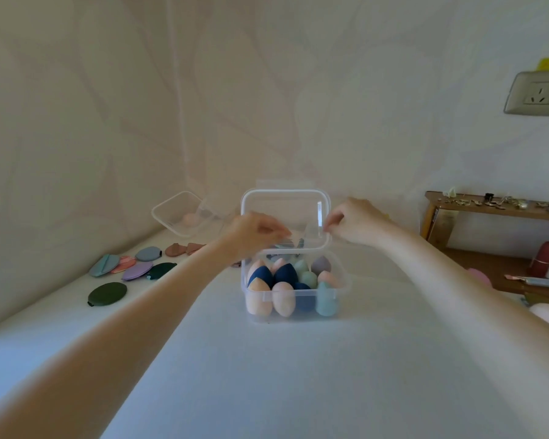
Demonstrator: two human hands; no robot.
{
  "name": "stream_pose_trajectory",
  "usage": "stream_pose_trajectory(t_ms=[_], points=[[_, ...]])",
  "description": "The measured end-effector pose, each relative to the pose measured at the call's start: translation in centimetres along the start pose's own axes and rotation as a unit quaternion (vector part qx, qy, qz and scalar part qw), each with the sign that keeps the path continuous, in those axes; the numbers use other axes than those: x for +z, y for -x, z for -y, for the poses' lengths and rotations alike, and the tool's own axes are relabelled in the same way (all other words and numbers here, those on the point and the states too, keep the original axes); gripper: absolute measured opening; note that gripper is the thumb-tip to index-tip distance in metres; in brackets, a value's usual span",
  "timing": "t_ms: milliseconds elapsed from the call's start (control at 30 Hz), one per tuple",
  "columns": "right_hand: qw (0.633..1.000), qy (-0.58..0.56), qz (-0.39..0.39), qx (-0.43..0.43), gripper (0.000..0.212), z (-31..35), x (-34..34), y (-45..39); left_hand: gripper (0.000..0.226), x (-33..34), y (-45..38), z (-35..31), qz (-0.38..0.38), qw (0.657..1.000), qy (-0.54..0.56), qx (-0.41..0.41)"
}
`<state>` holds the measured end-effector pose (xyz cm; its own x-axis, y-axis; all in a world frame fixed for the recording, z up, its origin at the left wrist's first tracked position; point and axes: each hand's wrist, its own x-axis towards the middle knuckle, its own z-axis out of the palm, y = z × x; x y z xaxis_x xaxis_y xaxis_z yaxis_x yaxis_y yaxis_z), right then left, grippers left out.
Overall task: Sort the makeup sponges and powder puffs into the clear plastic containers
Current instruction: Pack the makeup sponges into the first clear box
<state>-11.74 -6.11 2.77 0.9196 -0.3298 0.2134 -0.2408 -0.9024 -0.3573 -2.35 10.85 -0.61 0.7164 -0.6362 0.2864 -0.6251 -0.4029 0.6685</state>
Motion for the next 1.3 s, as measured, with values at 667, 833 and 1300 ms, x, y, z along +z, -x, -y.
stream_pose_trajectory(t_ms=[667, 833, 1300], points=[[0.925, -0.352, 0.04, 0.141, 0.058, -0.3, 0.8, 3.2, 0.041, -3.1, 4.2, 0.3, -0.044, 0.979, 0.159, -0.122], [0.994, -0.078, 0.067, 0.031, 0.023, 0.2, 3.2, 5.8, 0.018, -1.6, 6.4, 1.1, -0.013, 0.985, -0.171, 0.007], [0.995, 0.059, 0.061, -0.048, 0.021, 0.0, 3.9, 9.6, 0.031, 0.3, 7.0, -1.8, 0.12, 0.919, -0.365, 0.091]])
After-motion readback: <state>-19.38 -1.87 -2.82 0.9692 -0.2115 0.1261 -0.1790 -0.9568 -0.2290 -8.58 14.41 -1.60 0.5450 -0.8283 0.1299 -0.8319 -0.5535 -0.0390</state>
